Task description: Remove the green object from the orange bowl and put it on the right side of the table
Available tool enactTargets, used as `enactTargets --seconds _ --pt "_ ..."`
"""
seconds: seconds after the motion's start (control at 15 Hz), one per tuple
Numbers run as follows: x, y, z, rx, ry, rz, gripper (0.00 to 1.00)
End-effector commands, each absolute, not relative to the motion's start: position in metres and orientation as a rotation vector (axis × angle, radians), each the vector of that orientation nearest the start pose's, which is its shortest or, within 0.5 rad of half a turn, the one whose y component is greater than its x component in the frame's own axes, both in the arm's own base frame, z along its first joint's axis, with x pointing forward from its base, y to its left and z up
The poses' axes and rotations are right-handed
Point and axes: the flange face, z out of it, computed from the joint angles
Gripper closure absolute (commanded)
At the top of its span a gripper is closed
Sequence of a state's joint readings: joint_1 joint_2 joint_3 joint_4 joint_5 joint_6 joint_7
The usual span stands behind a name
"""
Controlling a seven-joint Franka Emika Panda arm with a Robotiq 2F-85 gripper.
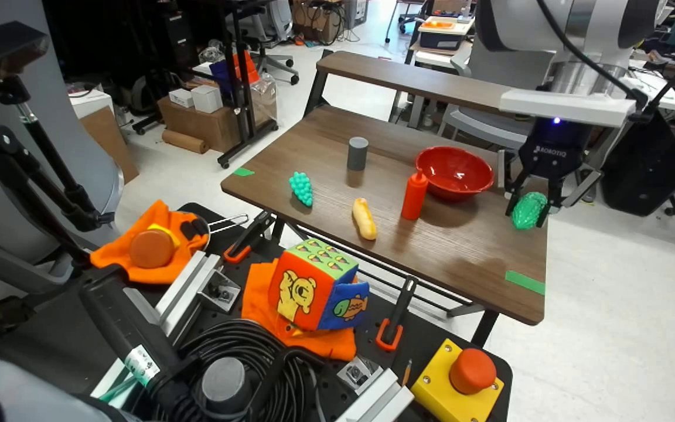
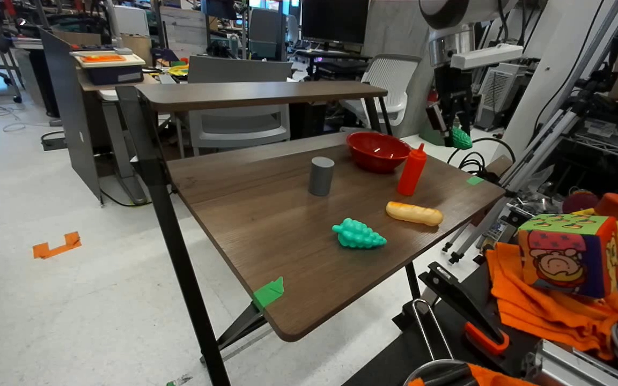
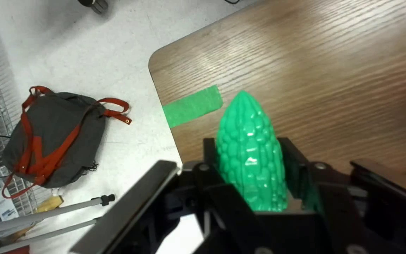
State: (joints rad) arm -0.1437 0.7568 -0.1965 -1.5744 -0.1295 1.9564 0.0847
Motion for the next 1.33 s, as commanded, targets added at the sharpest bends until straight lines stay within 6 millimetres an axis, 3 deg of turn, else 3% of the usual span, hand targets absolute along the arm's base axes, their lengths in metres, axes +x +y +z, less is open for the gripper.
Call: enactTargets --seconds 0.0,0.27,0.4,0.47,0.6,0.8,1.07,1.27 --pt "0.617 -0.222 0.134 -3.291 0.462 0.718 0.79" --pt "0.613 -0.22 0.092 -3.347 0.353 0.742 0.79" --pt "0.614 -0.216 0.095 -3.358 0.311 0.741 0.79" --pt "0.613 -0.216 0.096 -3.363 0.294 0.741 0.39" --pt "0.61 -0.215 0.104 -3.367 0.272 0.712 0.21" --pt "0.601 -0.217 0.124 -3.345 0.273 0.622 0.0" --pt "0.583 -0.215 0.173 -3.243 0.304 0.411 0.0" --pt "0.56 -0.225 0.22 -3.078 0.41 0.444 0.0"
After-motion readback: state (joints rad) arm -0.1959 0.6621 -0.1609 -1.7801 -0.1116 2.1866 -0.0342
